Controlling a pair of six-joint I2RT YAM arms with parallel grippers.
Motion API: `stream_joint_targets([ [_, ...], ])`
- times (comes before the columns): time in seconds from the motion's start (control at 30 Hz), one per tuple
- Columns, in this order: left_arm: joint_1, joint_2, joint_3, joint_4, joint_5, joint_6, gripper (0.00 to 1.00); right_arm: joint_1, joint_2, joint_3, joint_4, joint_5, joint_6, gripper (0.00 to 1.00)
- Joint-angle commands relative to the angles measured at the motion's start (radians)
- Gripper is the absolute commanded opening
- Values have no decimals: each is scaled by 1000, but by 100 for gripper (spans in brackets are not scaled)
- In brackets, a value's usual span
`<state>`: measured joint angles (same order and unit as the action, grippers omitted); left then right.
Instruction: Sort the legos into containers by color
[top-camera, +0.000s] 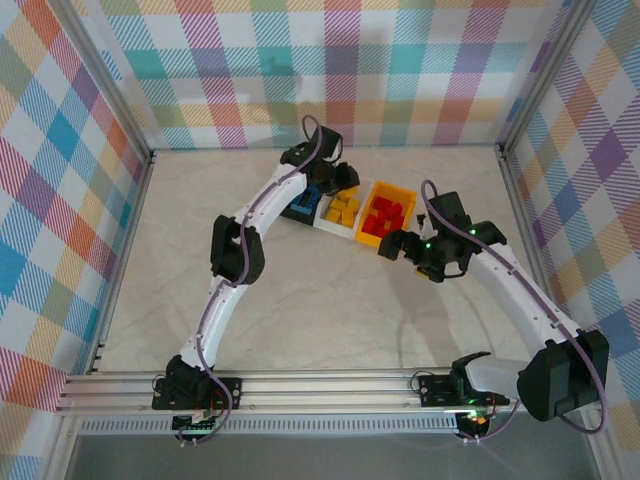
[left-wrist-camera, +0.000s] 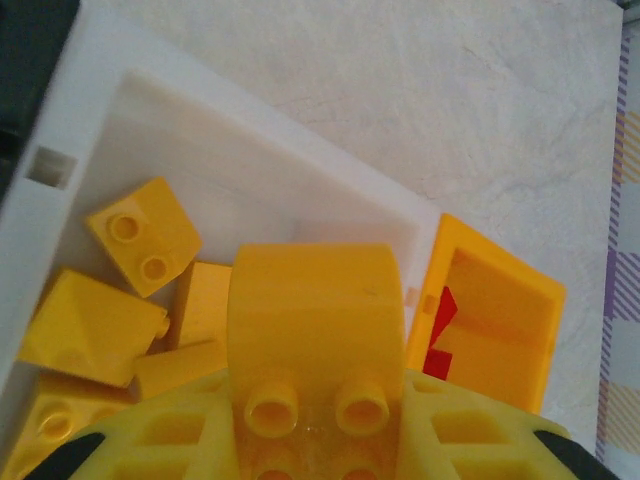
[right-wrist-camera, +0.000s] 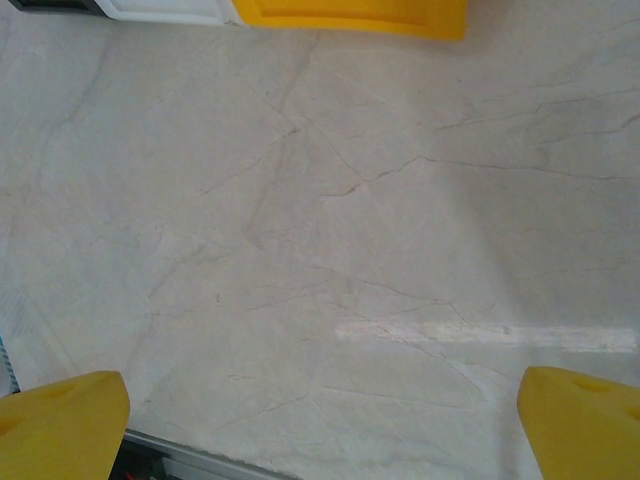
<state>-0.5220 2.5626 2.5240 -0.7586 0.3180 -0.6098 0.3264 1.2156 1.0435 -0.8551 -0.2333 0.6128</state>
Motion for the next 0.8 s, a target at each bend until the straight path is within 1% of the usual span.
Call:
stream_joint_targets([
  [0.0, -6, 21, 41, 88, 70, -55, 33, -7, -23, 27, -57, 19, -8, 100],
  [0.23, -10, 70, 86, 108, 95, -66, 35, -7, -35, 27, -73, 26, 2, 100],
  [0.33, -10, 76, 91, 111, 92, -67, 44, -6, -34, 27, -71, 26, 4, 100],
  [0.4, -10, 77, 96, 111, 92, -66, 47, -6, -32, 27, -68, 26, 5, 100],
  [0.57, -9, 76, 102, 97, 91, -53, 52, -7, -22, 29, -60, 20, 6, 100],
  [0.77, -8, 61, 104, 73, 83, -30, 53, -6, -20, 26, -53, 14, 5, 100],
])
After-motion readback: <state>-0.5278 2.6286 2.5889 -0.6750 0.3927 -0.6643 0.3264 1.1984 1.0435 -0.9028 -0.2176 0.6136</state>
